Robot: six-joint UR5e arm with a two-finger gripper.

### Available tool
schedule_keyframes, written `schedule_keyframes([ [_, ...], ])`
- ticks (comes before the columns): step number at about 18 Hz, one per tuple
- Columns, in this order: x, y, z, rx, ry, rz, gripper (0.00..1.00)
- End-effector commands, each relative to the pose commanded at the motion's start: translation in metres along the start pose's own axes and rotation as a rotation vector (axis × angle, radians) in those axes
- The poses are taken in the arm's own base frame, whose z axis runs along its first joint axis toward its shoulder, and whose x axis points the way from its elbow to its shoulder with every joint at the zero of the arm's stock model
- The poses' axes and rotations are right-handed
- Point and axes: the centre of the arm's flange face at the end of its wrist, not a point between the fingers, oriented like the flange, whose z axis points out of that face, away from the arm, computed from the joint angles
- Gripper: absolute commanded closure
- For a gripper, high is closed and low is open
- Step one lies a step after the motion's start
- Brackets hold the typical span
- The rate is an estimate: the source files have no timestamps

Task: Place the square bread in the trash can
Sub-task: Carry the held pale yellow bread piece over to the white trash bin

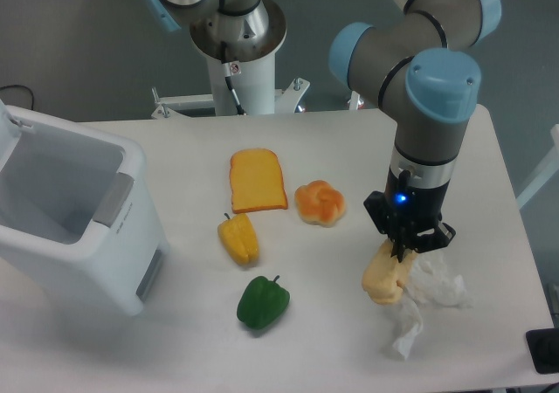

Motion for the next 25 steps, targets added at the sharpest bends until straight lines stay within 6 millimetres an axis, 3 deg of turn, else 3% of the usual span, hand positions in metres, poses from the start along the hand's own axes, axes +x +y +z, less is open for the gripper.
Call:
schedule_keyframes([
  [7,0.008,-0.007,-0.020,-0.002,0.009,-0.005,0.97],
  [14,0.057,-0.055,-0.094,0.149,-0.024,-0.023,0.99],
  [15,0.072,-0.068,-0.113,0.190,-0.025,-0.047,0.99],
  [18,0.110,-0.097,-0.138,0.247,-0.010,-0.071,0.99],
  [25,0.208,-0.148,-0.172,0.310,0.045,-0.059,0.98],
])
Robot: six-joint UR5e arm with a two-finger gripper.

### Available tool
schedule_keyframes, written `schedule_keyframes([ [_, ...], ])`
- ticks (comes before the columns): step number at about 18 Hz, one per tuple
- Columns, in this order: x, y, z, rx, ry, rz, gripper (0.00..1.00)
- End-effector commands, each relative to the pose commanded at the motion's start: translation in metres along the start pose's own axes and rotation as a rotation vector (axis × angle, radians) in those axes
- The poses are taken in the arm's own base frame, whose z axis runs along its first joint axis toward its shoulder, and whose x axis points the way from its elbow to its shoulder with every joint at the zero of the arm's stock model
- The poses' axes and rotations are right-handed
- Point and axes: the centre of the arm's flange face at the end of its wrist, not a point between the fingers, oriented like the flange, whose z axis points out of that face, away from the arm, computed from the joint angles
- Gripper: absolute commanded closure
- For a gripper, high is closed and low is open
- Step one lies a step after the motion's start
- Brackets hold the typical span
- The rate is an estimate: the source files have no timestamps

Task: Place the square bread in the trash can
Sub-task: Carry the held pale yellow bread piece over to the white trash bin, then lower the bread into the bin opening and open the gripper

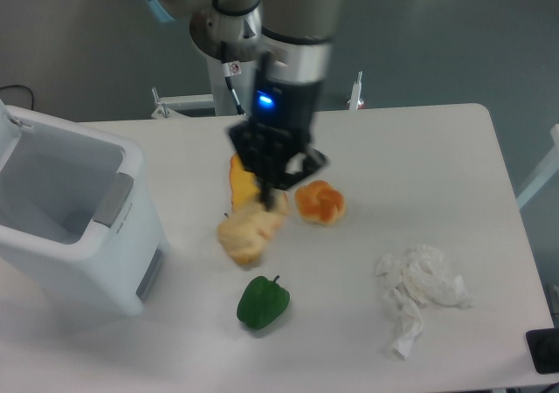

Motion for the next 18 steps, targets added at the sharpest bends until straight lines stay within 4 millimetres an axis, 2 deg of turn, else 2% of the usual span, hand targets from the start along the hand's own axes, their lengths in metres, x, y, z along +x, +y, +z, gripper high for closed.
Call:
schedule_keyframes([
  [4,0.052,-0.032,0.005,0.019,0.050,-0.002,0.97],
  [8,0.090,-0.051,0.009,0.027,0.084,0.031,0.91],
  [10,0.118,-0.057,0.008,0.026,0.104,0.066,0.88],
  [11,0.124,-0.056,0.009,0.026,0.113,0.071,0.83],
  [14,0.139,-0.060,0.013,0.029,0.136,0.094,0.42],
  [15,0.140,-0.059,0.017,0.024,0.142,0.094,0.17],
  [16,0.140,-0.057,0.021,0.018,0.144,0.090,0.00],
  [18,0.140,-0.056,0.024,0.018,0.144,0.090,0.00],
])
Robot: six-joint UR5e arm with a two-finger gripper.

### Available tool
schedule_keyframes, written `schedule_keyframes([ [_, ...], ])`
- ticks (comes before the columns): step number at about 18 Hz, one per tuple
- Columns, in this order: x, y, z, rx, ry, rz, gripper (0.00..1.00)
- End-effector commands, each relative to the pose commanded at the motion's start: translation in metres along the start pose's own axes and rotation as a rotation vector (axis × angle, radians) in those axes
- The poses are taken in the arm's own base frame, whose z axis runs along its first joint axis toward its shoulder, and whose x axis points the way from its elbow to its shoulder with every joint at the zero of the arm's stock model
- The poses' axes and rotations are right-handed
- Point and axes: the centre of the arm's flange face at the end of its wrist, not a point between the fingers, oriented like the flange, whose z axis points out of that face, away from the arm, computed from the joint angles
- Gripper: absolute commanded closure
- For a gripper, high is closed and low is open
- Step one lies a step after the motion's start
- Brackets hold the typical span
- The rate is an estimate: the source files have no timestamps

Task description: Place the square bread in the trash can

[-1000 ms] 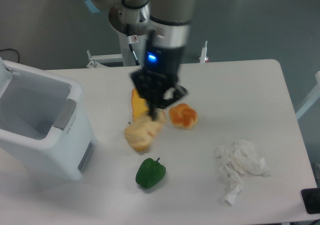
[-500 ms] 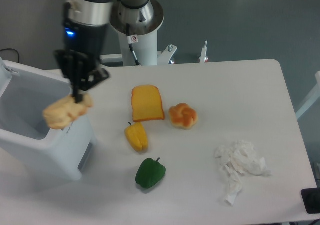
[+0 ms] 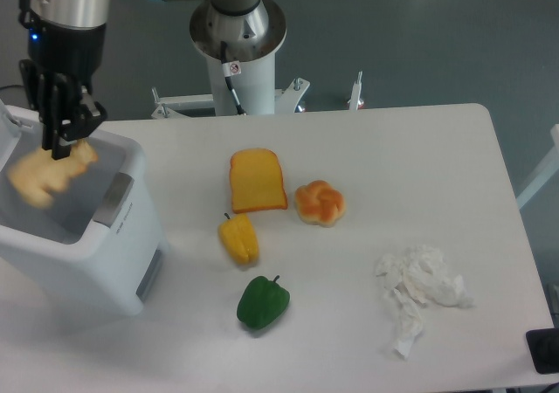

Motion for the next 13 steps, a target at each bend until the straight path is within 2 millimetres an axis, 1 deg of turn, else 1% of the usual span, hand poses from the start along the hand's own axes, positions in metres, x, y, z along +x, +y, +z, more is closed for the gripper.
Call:
schedule_keyframes([
  [3,-0.002,0.001,0.005,-0.007,0.005,-0.006,0.00],
  [5,-0.004,0.001,0.005,-0.009,0.002,-0.009,0.00],
  [6,-0.010,0.003,0.002,-0.004,-0.007,-0.004,0.00],
  [7,-0.027,0.009,-0.007,0.009,-0.044,-0.003,0.00],
  [8,-0.045,0.018,-0.014,0.007,-0.072,0.003,0.00],
  [10,-0.075,0.037,-0.028,-0.004,-0.113,-0.008,0.00],
  [12,-0.111,0.067,-0.045,-0.037,-0.178,-0.053,0.00],
  [13,-0.125,0.078,-0.048,-0.049,-0.191,-0.048,0.00],
])
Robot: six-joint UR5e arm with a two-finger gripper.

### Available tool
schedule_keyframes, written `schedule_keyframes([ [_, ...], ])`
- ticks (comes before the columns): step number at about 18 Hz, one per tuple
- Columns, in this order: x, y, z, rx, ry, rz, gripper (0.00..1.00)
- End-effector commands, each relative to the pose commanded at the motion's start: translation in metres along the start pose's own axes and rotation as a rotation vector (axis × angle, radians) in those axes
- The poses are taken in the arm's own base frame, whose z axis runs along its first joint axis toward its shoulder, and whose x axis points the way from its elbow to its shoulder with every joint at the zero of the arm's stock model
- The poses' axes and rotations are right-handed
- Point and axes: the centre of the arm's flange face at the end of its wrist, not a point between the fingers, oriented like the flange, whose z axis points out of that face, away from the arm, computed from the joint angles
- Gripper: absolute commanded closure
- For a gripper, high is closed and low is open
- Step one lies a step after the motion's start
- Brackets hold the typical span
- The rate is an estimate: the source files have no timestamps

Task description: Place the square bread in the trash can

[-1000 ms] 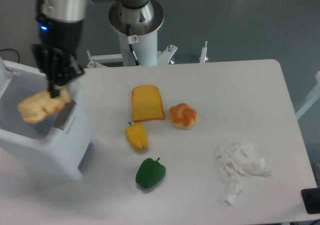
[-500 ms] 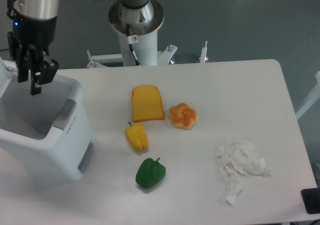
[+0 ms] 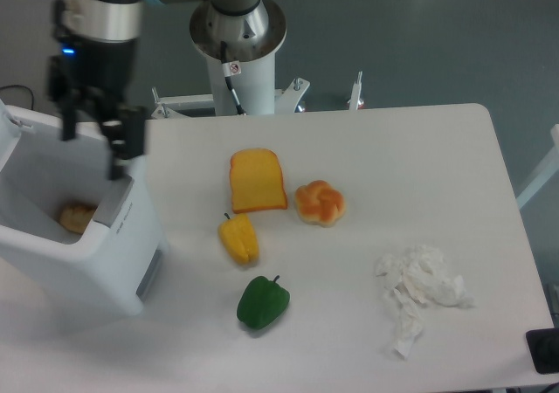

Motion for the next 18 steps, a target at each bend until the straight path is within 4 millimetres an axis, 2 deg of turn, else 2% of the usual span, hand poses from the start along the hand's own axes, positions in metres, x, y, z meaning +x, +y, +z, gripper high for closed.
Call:
schedule_keyframes([
  [1,-0.017,0.013,0.003,-0.018,-0.011,0.012,0.00],
  [3,-0.051,0.041,0.039,-0.109,-0.009,0.002,0.00],
  [5,-0.080,0.069,0.056,-0.178,-0.019,0.003,0.00],
  [6,-0.096,0.086,0.074,-0.199,0.004,0.039,0.00],
  [8,-0.129,0.120,0.089,-0.225,0.025,0.088,0.00],
  [9,-0.144,0.135,0.105,-0.239,0.047,0.116,0.00],
  [11,-0.175,0.156,0.129,-0.254,0.076,0.183,0.00],
  [16,-0.213,0.209,0.174,-0.357,0.119,0.201,0.00],
  [18,-0.222,0.209,0.181,-0.360,0.123,0.228,0.00],
])
